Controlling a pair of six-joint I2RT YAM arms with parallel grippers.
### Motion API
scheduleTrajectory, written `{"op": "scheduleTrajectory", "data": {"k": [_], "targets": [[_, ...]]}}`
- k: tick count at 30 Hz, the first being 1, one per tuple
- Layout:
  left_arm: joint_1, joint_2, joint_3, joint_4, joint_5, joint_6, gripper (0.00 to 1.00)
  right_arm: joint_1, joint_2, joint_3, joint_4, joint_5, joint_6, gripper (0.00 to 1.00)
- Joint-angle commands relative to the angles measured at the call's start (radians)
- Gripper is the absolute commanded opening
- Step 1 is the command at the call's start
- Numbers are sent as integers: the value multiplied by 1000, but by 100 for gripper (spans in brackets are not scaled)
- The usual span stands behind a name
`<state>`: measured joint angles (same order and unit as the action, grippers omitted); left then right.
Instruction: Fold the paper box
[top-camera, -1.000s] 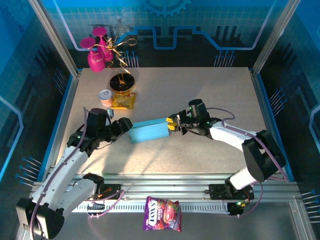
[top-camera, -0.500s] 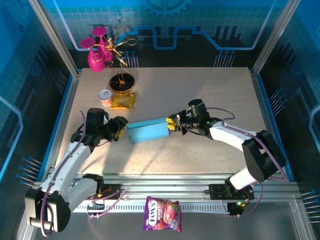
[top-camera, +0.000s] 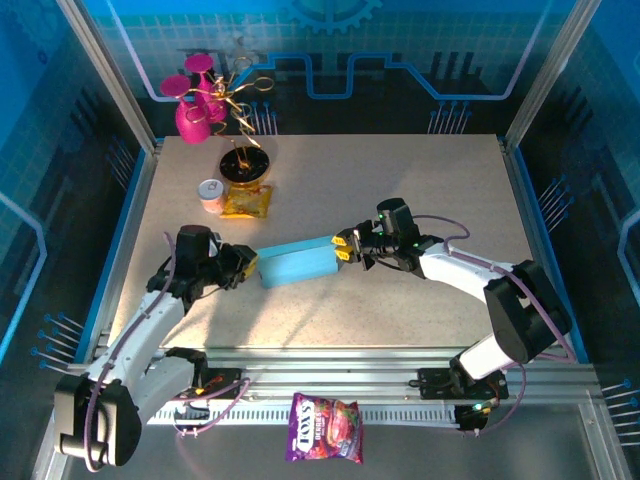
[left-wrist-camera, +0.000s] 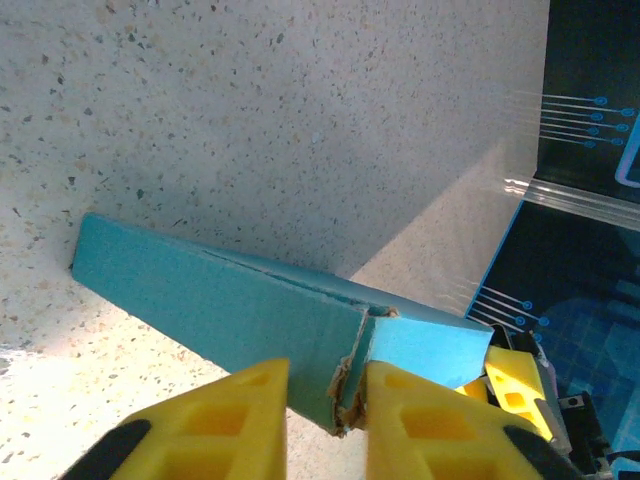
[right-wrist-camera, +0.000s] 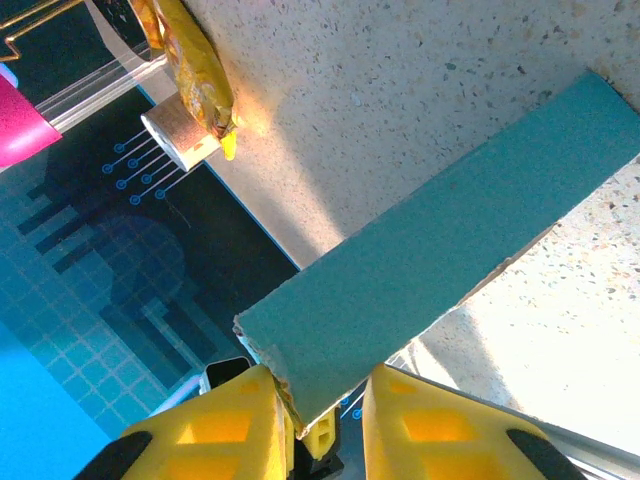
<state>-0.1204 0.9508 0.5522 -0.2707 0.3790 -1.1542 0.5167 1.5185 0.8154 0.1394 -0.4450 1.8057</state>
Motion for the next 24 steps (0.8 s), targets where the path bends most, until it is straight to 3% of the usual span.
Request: {"op": "scheduleTrajectory", "data": {"k": [1,6,12,14,18,24], "targets": [[1,10,-25,2,14,-21,18,14,25,-21,-115,17,-5,24],[3,-20,-41,20,-3,-47,21,14,20,-26,-117,17,-8,24],[29,-63,16,-17,-17,-52,38,13,17,-30,-115,21,-8,23],[36,-62,23,-14,-6,-62,38,14,17,-29,-115,19,-7,23],[36,-56,-3,31,14,-103,28,14,20,-26,-112,17,-6,23],[35,-16,-36,92,51,-122,23,14,23,-26,-106,15,-6,23]]}}
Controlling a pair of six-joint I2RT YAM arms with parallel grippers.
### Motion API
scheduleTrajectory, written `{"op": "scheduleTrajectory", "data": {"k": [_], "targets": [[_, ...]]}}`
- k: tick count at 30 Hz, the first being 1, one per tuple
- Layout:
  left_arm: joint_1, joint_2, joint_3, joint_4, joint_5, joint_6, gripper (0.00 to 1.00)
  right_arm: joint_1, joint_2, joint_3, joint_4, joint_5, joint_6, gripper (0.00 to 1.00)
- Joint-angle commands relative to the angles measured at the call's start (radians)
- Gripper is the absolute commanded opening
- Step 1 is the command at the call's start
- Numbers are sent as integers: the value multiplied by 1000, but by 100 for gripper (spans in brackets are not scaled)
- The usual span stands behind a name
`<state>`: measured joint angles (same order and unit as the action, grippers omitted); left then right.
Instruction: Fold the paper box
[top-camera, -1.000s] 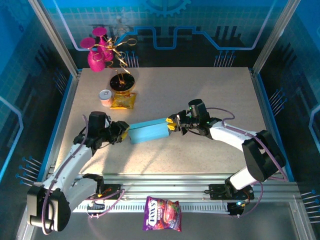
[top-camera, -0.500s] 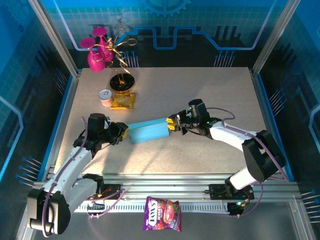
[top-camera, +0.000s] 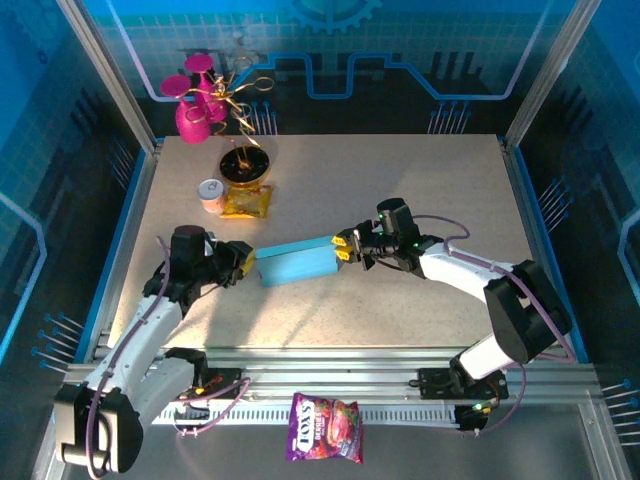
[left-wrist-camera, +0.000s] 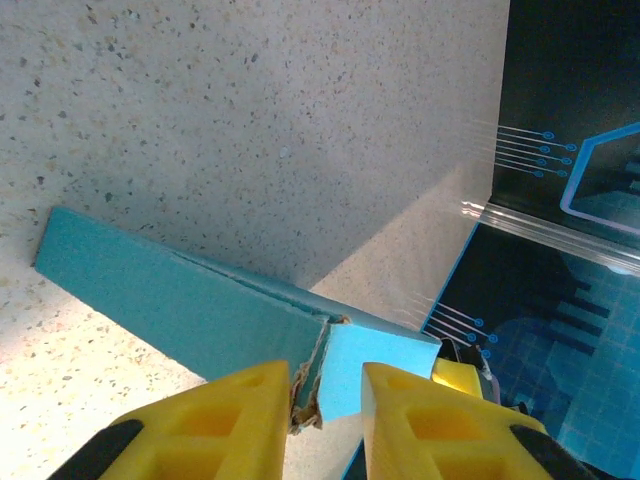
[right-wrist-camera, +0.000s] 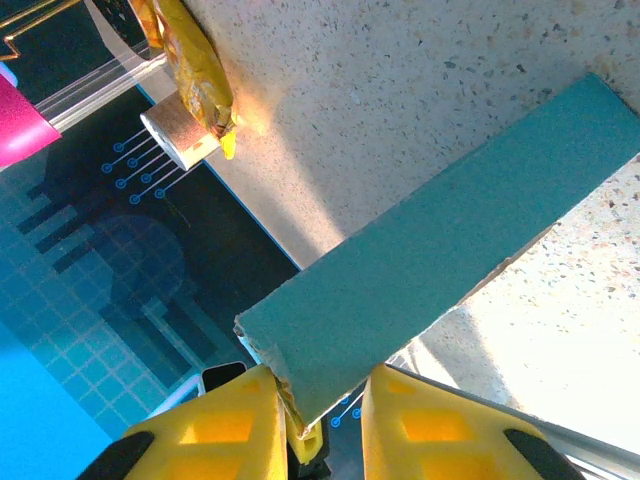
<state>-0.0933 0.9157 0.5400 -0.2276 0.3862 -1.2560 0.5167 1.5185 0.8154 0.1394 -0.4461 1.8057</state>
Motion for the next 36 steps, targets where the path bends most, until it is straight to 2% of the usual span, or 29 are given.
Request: {"op": "scheduleTrajectory", "data": {"k": [1,4,6,8,14,21,24,28,31,34,35,36], "targets": [[6,25,-27,52,48,-22,21,14,23,-26,-106,17,-7,23],[4,41,-48,60,64,-26,9,12,22,-28,-107,18,-19,23],[-5,46,-63,65,68,-30,7,9,22,-26,-116,16,-41,22],[-20,50,-70,73,69,-32,7,1,18,-14,-140,13,-92,22],[-114,93,-47,98,68,-21,7,-65,-22,38,-259,-42,-408,23],[-221,31,-103,37,21,-29,10,-118,-151,-17,-536,-74,-822,27],[-280,22,-150,41,7,-49,10,-124,-222,-101,-602,-27,-906,31],[-319,20,-173,42,-23,-61,15,-152,-276,-188,-594,-1,-901,38],[-319,22,-98,-49,-54,-1,26,-154,-328,-137,-663,79,-934,50],[-283,31,18,-171,-96,86,45,-163,-364,-19,-799,214,-1005,63],[-251,31,56,-199,-105,112,55,-172,-375,28,-844,269,-1034,83],[-208,27,84,-212,-112,139,98,-181,-391,73,-878,326,-1065,100]]}}
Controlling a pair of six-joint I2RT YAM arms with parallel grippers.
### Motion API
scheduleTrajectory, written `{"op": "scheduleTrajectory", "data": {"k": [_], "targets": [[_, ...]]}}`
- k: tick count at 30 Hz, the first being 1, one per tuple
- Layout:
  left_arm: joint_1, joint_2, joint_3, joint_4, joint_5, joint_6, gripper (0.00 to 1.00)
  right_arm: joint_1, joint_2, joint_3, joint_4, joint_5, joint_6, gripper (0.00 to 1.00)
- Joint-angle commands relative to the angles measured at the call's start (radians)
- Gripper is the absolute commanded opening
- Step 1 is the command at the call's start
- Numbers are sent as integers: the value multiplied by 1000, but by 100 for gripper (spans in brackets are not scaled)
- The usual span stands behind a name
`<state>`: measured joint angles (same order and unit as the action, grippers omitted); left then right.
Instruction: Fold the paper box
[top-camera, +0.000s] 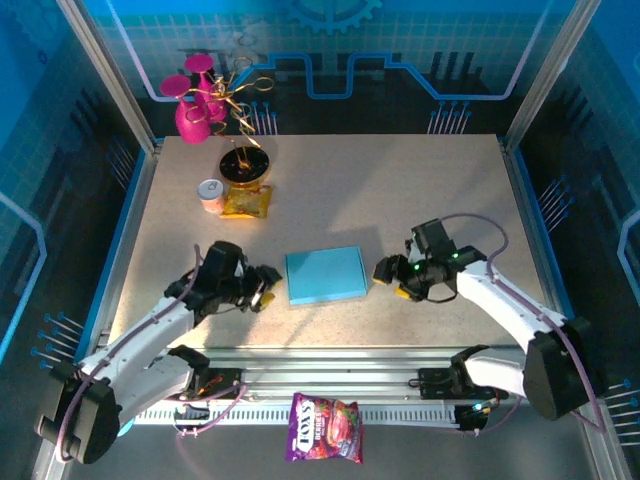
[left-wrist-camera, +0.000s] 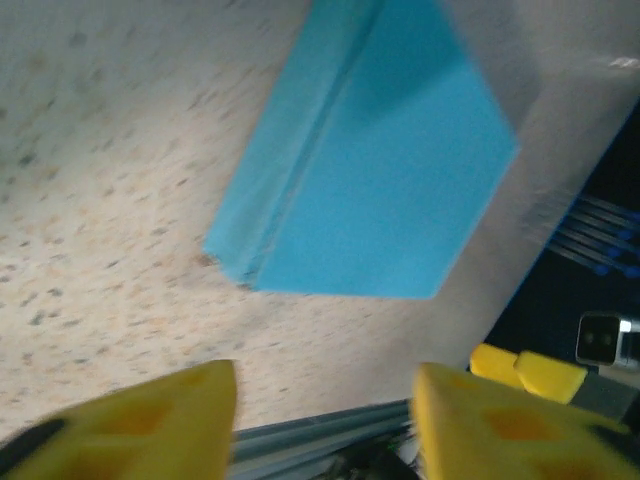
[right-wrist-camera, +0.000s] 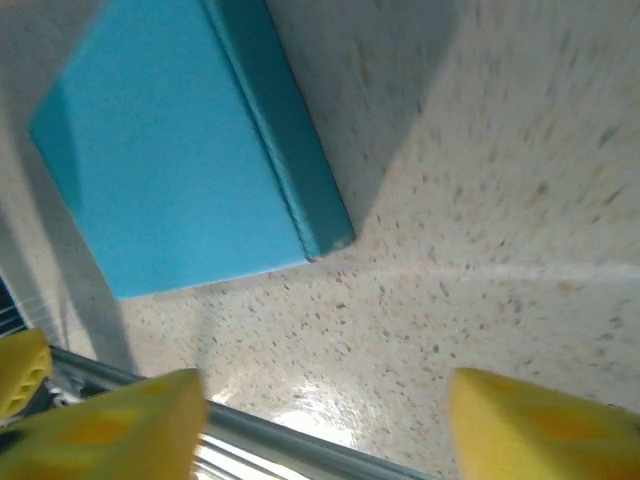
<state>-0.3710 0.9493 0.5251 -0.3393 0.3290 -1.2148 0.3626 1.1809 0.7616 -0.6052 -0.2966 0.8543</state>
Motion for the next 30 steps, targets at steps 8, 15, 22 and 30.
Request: {"op": "scheduleTrajectory", "data": {"k": [8,15,22,30], "targets": [[188,17,336,-337,-679,337,99,-31,-271,140,-10,1006,-251,100],[189,-10,63,133,-911,859,99,-77,-230,-390,988,909,-849,100],[279,181,-36,391,-682,1028,99,-105,117,-354,1164,710,-873,100],[352,421,-92,944,-531,1099,99,-275,333,-397,1533,463,-853,100]]}}
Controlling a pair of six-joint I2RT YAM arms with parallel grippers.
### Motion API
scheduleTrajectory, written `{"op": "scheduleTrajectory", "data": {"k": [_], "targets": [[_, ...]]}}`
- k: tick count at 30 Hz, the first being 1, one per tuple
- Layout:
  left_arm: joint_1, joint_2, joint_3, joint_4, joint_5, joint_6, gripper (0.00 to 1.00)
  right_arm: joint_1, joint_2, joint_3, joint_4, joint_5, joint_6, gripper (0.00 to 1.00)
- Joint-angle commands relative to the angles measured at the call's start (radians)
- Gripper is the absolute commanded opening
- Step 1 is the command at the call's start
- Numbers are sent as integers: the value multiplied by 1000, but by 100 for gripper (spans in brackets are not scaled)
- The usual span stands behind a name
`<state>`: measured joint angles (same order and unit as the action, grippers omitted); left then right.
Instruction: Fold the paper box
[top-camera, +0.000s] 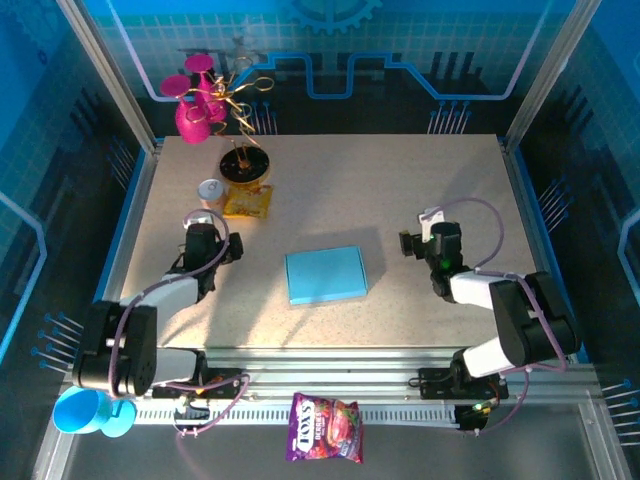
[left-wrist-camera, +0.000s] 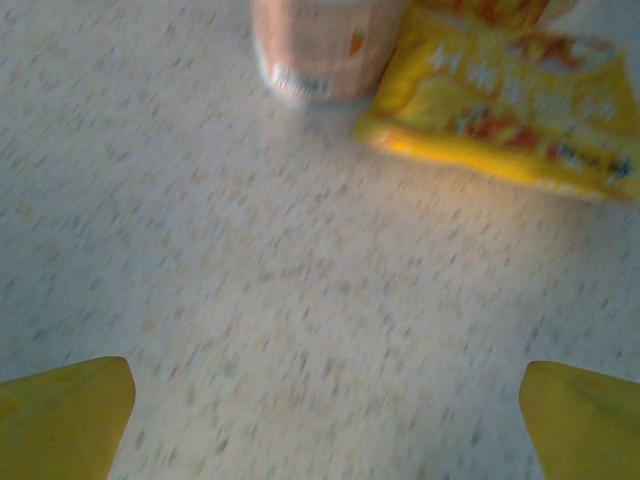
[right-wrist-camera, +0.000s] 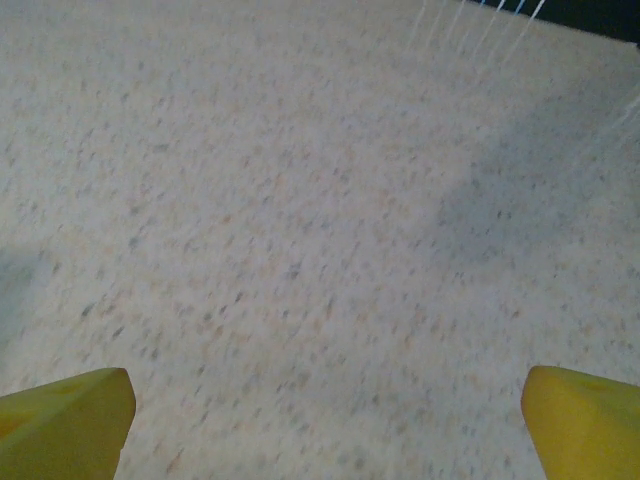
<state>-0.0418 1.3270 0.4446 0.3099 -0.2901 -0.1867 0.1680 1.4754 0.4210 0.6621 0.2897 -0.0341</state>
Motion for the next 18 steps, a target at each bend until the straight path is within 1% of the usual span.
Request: {"op": "scheduleTrajectory", "data": {"k": [1,2,3,4,6,7,9,10,11,12,14,15,16,17,18], "targets": [[26,54,4,283,101,92,99,-104,66,-92,370,-157,49,100],[28,65,-9,347,122,127,99,-118,70,-121,428,-179,55,100],[28,61,-30,393,139,148,99,-120,51,-134,416,-186,62,100],[28,61,-58,454,141,156,99,-121,53,-148,448,-187,61,100],[27,85,-148,644,140,166,99,-120,69,-191,550,-177,60,100],[26,119,-197,769,150,173,99,-120,67,-206,572,-153,69,100],[24,263,-249,1025,182,198,99,-120,81,-214,610,-127,76,100],[17,291,-254,1061,171,209,99,-118,77,-209,593,-119,77,100],[18,228,-224,899,155,189,99,-113,69,-196,560,-106,76,100],[25,196,-181,778,158,176,99,-106,68,-185,534,-85,75,100],[41,231,-98,690,184,168,99,-102,62,-141,449,-41,88,100],[51,218,-65,600,192,152,99,-102,57,-110,388,-33,93,100],[53,210,-65,593,197,150,99,-98,60,-79,338,-45,82,100],[54,223,-75,634,197,153,99,-90,66,-52,293,-59,65,100],[54,218,-74,621,198,152,99,-81,65,-43,269,-67,52,100]]}}
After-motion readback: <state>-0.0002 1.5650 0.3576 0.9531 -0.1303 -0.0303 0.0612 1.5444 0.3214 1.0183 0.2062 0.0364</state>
